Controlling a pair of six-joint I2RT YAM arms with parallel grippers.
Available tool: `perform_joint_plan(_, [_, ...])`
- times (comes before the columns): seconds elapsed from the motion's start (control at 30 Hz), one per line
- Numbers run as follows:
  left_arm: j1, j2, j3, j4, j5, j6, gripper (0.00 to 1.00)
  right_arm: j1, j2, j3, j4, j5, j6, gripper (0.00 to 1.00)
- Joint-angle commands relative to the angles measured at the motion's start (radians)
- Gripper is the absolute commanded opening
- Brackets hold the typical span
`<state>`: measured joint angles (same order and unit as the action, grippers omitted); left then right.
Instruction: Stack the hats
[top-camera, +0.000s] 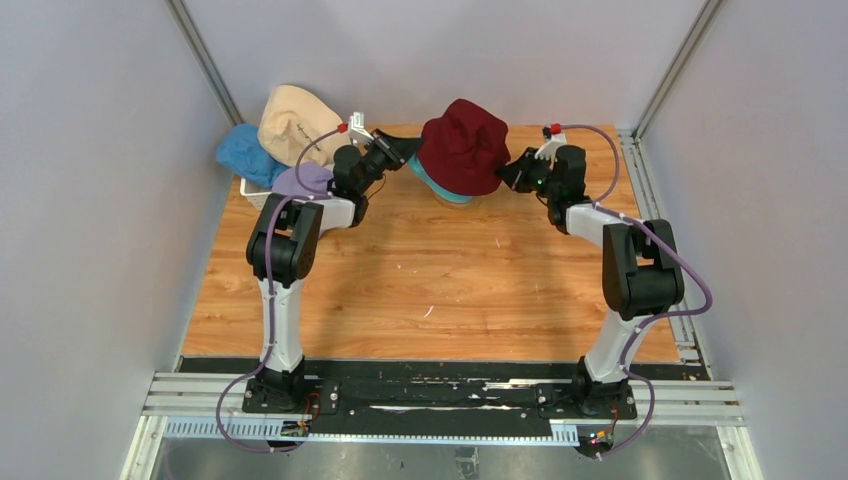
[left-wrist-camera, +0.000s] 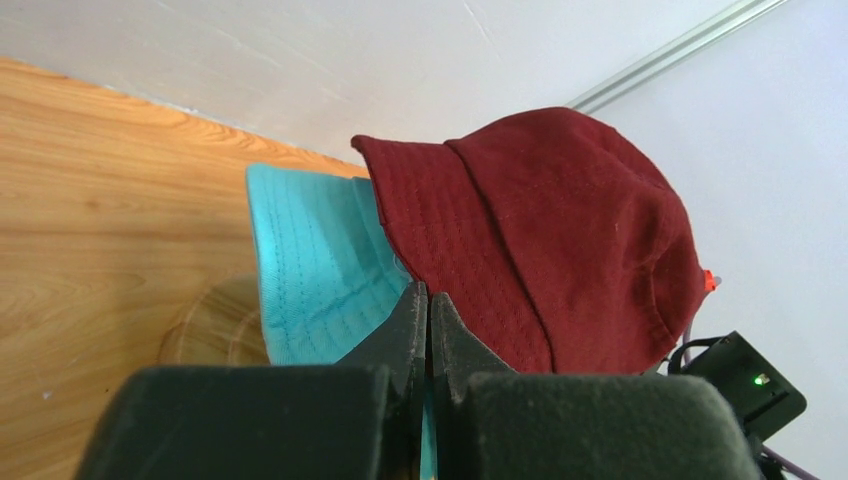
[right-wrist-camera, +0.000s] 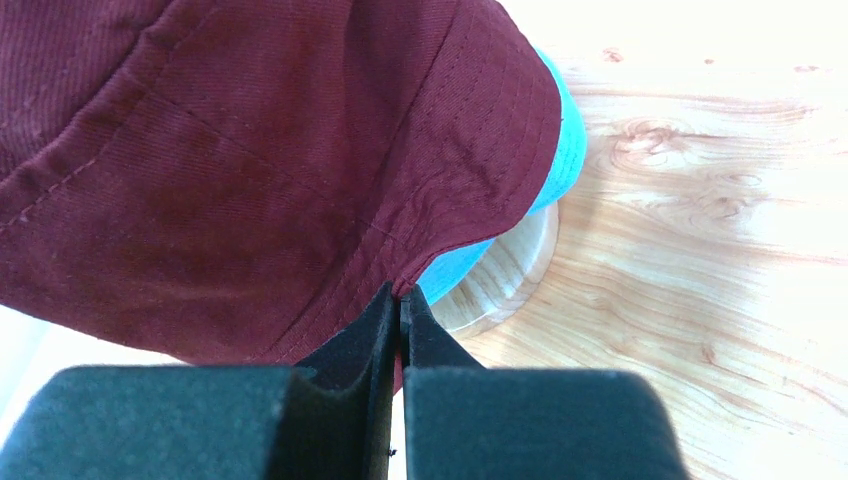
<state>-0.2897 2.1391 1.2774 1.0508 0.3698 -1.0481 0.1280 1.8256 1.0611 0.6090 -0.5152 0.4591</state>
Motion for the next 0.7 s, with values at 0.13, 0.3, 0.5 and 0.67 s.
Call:
perform_joint_plan(0.13, [-0.003,0.003,-0.055,-0.025,-0.027,0.054,0.0,-0.01,0.039,0.048,-0.041,0.014,-0.019,0.01])
perform_joint_plan(0.3, [0.007,0.022,-0.064,-0.05,-0.049,0.058,0.0,-0.01,0.066,0.064,-0.045,0.025,-0.023,0.0])
perform_joint_plan(0.5, [0.026,0.031,-0.054,-0.116,-0.092,0.078,0.0,-0.011,0.077,0.085,-0.045,0.024,-0.02,0.01])
perform_joint_plan(0.67, [0.044,0.05,-0.043,-0.16,-0.119,0.08,0.0,-0.012,0.077,0.103,-0.047,0.024,-0.02,0.01])
